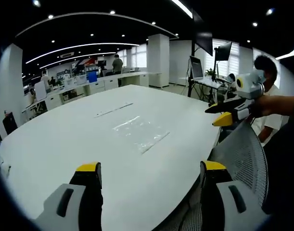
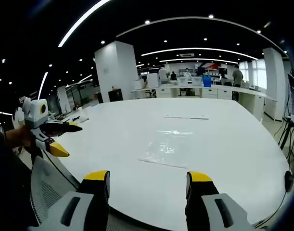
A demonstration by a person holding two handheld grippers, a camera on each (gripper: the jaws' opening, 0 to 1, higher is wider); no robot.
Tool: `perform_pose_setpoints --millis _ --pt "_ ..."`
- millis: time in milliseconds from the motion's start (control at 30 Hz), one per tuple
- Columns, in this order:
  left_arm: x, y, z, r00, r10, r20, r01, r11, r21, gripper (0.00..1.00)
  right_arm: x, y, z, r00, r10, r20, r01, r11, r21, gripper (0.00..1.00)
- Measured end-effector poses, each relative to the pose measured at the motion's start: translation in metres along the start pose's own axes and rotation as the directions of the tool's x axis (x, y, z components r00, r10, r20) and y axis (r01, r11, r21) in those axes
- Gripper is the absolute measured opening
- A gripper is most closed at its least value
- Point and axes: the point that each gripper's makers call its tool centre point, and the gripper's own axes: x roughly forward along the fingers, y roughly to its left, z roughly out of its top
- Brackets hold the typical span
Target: Open the resealable bag by pulling the two sides of the seal apart until the entire bag opening is separated and visibly accessible.
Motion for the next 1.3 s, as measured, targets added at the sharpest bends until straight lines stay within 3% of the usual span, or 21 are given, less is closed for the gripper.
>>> perform_pose_setpoints --millis 1300 --pt "0.006 -0.001 -0.002 0.999 -0.033 -0.008 0.033 0.999 0.005 0.82 0.006 0.003 -0.012 0.999 0.007 -0.047 -0.007 1.0 0.012 0.62"
